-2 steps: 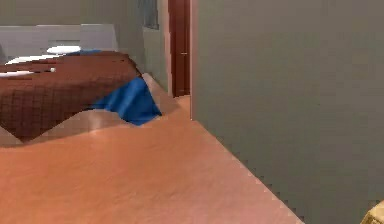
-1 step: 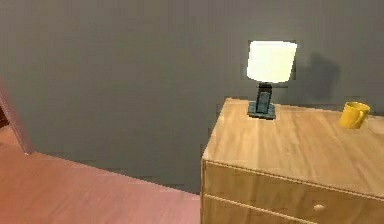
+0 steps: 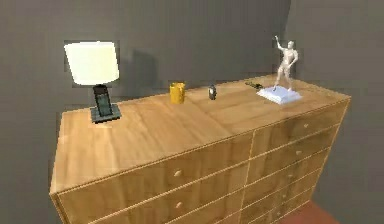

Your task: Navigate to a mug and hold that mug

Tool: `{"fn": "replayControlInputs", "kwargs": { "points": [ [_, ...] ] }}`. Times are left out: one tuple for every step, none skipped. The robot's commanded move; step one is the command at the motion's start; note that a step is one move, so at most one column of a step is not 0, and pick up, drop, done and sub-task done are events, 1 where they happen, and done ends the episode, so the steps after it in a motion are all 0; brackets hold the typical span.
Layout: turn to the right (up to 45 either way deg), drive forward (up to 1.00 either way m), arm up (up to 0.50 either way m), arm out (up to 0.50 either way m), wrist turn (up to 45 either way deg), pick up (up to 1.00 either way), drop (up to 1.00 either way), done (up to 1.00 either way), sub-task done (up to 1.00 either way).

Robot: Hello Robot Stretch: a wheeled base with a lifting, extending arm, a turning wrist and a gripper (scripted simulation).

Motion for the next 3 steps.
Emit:
{"fn": "replayControlInputs", "kwargs": {
  "points": [
    [36.0, 0.00, 0.00, 0.00, 0.0, 0.00, 0.00, 0.00, 0.00],
    [0.0, 0.85, 0.00, 0.00, 0.0, 0.00, 0.00, 0.00, 0.00],
    [-45.0, 0.00, 0.00, 0.00, 0.0, 0.00, 0.00, 0.00, 0.00]
  ]
}}
